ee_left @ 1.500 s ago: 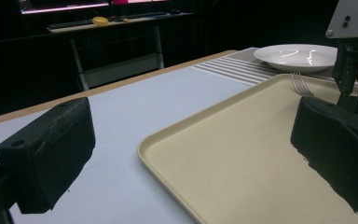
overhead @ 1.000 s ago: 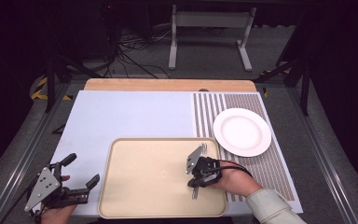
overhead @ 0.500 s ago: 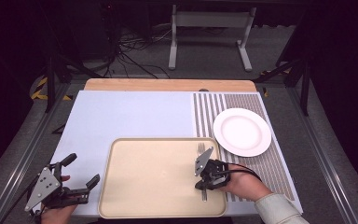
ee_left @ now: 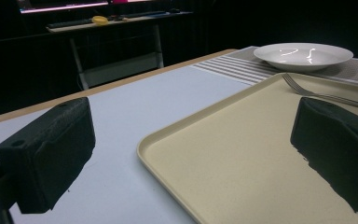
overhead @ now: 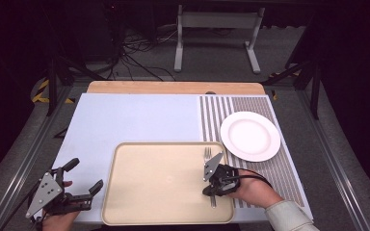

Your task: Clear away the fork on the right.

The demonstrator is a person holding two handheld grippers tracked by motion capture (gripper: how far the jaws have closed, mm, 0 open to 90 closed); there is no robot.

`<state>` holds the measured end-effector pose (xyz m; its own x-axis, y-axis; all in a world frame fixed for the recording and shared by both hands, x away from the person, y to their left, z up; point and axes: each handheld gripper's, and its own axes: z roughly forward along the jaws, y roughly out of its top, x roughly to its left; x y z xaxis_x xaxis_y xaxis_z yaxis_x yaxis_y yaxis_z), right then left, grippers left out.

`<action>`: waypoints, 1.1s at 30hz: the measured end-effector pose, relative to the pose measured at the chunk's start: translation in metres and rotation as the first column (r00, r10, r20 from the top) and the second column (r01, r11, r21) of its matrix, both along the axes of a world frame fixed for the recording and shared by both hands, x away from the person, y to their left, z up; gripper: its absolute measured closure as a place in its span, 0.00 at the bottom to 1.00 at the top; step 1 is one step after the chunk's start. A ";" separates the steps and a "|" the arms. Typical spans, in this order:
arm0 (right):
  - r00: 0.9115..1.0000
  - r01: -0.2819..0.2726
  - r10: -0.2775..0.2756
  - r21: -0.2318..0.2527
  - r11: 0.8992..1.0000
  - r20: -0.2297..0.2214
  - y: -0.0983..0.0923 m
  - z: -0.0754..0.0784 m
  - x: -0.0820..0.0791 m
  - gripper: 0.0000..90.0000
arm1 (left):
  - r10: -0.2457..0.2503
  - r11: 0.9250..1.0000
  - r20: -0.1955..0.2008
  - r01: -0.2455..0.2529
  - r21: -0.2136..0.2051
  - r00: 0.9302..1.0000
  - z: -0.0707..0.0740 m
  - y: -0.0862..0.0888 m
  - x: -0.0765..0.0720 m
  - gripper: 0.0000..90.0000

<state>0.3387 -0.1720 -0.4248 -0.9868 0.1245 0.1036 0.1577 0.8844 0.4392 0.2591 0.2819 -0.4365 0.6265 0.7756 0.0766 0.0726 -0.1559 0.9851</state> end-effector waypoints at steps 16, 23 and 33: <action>0.979 0.115 -0.145 0.201 0.973 0.142 -0.020 0.034 -0.004 0.43 | 0.001 1.000 -0.002 -0.001 -0.002 1.000 0.000 0.000 0.000 0.01; 0.943 0.184 -0.264 0.339 0.922 0.205 -0.046 0.047 -0.008 0.30 | 0.001 1.000 -0.001 -0.001 -0.004 1.000 0.000 0.000 0.000 0.01; 0.890 0.254 -0.398 0.482 0.839 0.224 -0.083 0.056 -0.018 0.22 | 0.002 1.000 0.000 -0.002 -0.004 1.000 0.000 0.000 0.000 0.01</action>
